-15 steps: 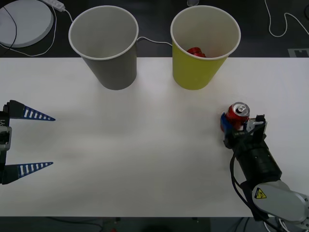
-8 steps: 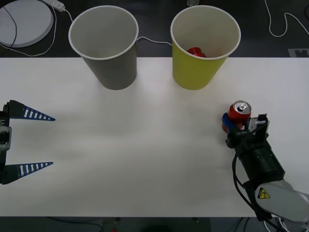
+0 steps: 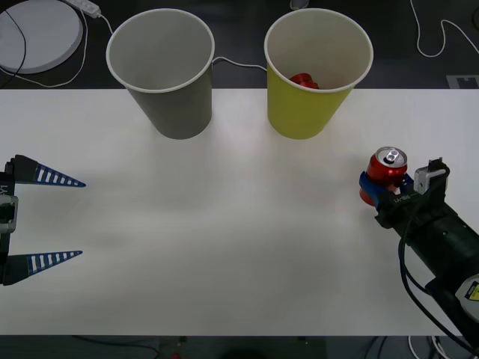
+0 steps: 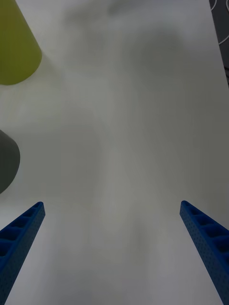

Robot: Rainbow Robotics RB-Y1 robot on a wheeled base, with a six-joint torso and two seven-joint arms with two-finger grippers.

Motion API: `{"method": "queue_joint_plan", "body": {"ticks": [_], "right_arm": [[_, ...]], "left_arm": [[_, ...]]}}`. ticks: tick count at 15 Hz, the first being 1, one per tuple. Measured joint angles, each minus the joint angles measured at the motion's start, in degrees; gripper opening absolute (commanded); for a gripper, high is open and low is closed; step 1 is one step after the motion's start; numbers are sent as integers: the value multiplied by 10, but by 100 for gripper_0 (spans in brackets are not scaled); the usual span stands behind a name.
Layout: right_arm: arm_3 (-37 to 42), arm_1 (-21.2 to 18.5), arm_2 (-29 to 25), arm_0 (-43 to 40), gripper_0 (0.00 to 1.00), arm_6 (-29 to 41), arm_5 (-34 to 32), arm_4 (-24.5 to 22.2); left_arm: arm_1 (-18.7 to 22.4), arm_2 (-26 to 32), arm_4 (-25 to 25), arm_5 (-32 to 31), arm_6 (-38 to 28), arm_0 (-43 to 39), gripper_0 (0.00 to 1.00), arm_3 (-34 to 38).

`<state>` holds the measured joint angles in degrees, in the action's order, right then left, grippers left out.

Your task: Put the can into the green bin and the plastic bottle into the gray bin

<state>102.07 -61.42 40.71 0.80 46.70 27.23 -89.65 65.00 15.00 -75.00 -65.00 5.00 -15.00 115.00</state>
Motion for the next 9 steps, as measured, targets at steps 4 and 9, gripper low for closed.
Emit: {"method": "queue_joint_plan", "body": {"ticks": [4, 9], "right_arm": [[68, -3, -197, -99, 0, -5, -205, -2], [128, 7, -405, -194, 0, 5, -442, 20]], "left_arm": [[0, 0, 0, 0, 0, 0, 100, 0], [0, 0, 0, 0, 0, 0, 100, 0]]}}
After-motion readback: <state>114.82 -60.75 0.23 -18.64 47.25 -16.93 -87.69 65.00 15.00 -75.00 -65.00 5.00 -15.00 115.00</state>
